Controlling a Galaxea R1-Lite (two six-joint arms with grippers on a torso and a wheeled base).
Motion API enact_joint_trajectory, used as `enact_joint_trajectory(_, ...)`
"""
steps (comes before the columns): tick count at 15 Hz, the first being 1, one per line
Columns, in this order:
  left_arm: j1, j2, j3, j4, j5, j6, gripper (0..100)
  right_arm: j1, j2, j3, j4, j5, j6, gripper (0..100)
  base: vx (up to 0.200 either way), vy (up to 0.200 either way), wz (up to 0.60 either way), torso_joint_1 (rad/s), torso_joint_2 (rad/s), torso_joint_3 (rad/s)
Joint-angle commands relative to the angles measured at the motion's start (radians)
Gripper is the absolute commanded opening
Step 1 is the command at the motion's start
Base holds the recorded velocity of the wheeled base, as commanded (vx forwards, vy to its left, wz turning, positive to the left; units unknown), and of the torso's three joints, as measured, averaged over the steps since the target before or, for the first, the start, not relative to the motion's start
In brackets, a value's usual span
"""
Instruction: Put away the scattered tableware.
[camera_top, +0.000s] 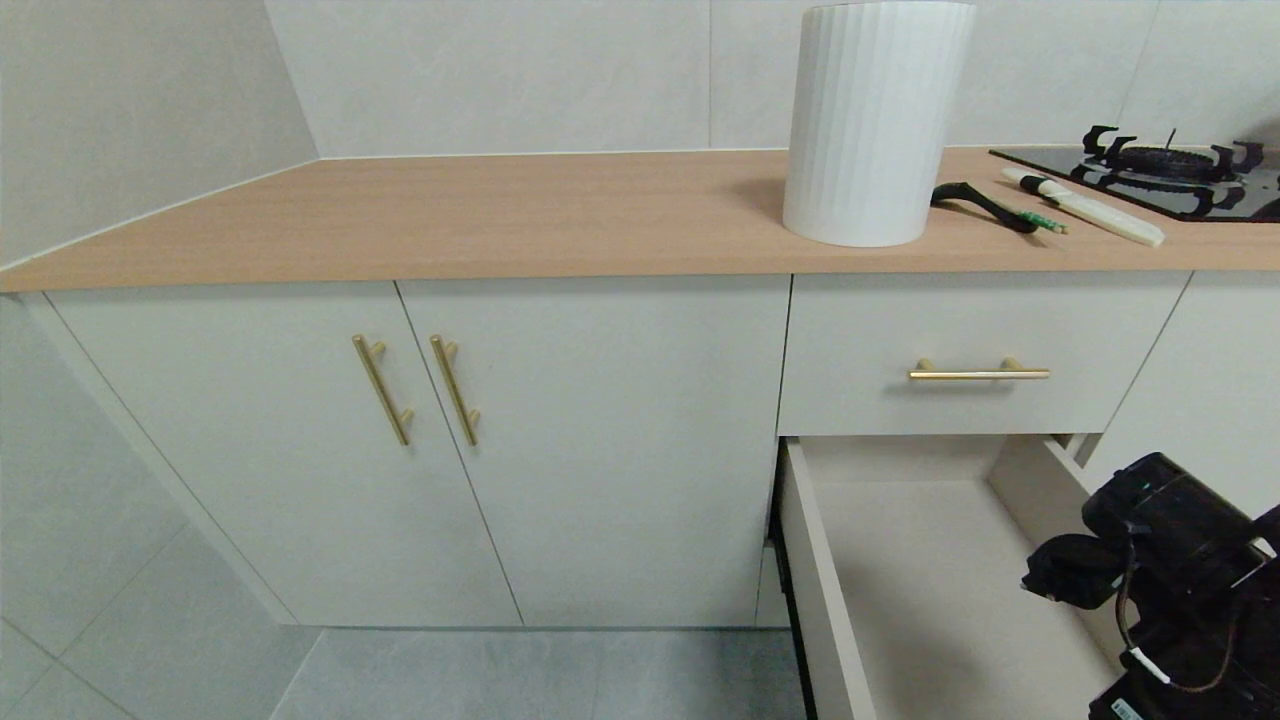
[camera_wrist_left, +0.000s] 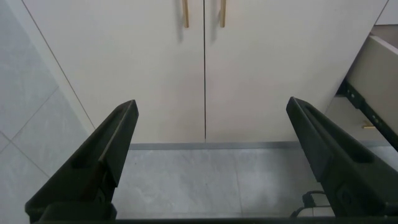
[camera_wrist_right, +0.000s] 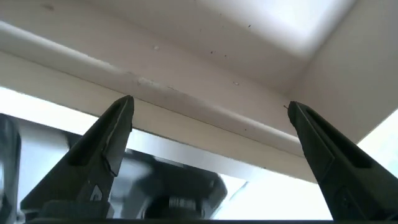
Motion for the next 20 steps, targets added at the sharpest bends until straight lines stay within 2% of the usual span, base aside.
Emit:
enact_joint_trajectory(1, 0.0, 0.001, 0.0, 0.0, 0.0, 0.0, 100, 0.005, -0.006, -0.024, -0.009, -0.002, 0.011, 100, 0.0, 0.0, 0.0, 0.0, 0.0, 0.0)
enact_joint_trajectory(5, 0.0, 0.001, 0.0, 0.0, 0.0, 0.0, 100, 0.002, -0.067, -0.13, -0.023, 0.01, 0.203, 100, 0.0, 0.0, 0.0, 0.0, 0.0, 0.0)
enact_joint_trajectory(8, 0.0, 0.001, 0.0, 0.0, 0.0, 0.0, 100, -0.002, -0.095, -0.125, -0.107, -0.001, 0.212, 100, 0.0, 0.0, 0.0, 0.0, 0.0, 0.0)
enact_joint_trajectory(14, 0.0, 0.001, 0.0, 0.0, 0.0, 0.0, 100, -0.028, -0.11, -0.099, -0.167, -0.008, 0.206, 100, 0.0, 0.0, 0.0, 0.0, 0.0, 0.0)
enact_joint_trajectory(20, 0.0, 0.001, 0.0, 0.0, 0.0, 0.0, 100, -0.028, -0.121, -0.099, -0.167, -0.027, 0.206, 100, 0.0, 0.0, 0.0, 0.111, -0.31, -0.229)
